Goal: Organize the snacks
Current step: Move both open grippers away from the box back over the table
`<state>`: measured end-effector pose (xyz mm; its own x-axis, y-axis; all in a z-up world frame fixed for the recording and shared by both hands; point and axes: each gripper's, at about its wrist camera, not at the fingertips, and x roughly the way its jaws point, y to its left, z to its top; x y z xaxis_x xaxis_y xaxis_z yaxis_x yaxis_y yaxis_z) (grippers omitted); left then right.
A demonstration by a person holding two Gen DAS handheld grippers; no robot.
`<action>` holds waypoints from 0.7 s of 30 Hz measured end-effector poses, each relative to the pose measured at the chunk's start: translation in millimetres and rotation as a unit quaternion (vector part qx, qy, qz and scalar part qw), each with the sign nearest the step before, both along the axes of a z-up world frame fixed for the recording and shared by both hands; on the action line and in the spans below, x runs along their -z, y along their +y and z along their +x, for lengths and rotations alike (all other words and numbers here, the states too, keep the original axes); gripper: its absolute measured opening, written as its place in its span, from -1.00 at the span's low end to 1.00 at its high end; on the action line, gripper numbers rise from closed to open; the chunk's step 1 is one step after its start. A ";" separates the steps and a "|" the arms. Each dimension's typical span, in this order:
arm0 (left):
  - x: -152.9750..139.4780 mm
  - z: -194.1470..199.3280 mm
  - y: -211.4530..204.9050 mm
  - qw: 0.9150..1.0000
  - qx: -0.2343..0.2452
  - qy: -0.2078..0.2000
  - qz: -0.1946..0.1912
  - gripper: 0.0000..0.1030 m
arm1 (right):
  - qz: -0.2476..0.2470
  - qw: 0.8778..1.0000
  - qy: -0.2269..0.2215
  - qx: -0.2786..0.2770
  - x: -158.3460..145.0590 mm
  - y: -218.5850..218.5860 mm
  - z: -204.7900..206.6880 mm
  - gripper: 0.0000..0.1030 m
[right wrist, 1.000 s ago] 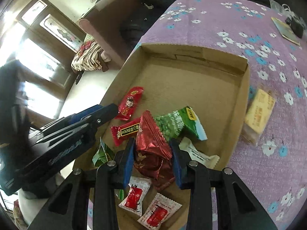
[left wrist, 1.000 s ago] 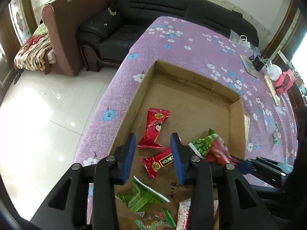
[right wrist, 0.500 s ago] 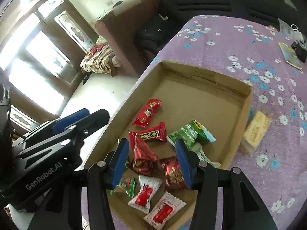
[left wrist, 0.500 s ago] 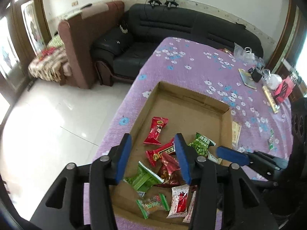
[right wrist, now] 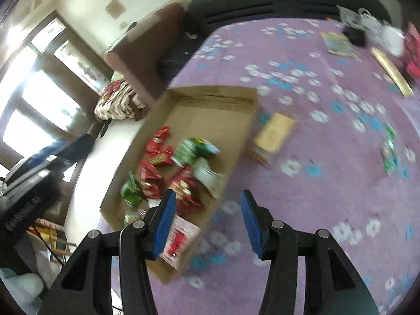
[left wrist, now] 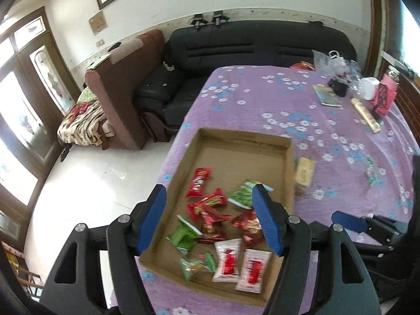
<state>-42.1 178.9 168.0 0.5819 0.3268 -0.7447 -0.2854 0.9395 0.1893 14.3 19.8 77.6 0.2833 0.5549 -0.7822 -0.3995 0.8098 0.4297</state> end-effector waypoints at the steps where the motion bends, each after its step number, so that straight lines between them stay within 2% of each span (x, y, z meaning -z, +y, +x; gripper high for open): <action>1: -1.6 1.4 -7.1 1.000 0.005 0.000 0.001 0.34 | -0.001 1.000 0.004 0.004 1.9 -6.7 -0.5 -0.03; 14: -6.2 8.4 -78.2 0.999 0.039 0.005 0.011 0.39 | 0.013 0.999 0.016 0.047 9.6 -87.2 -0.4 -0.03; 18: -1.4 11.8 -87.1 0.999 0.041 0.009 -0.005 0.39 | 0.013 0.998 0.021 0.056 15.5 -103.7 3.3 -0.03; 21: 1.6 16.5 -79.9 0.999 0.032 0.007 -0.034 0.39 | 0.010 0.997 0.024 0.068 20.2 -121.4 6.5 -0.03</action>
<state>-25.6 99.0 166.4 0.5894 0.2373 -0.7722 -0.2226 0.9666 0.1271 20.8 -101.6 57.4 0.3194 0.5300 -0.7856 -0.2662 0.8458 0.4623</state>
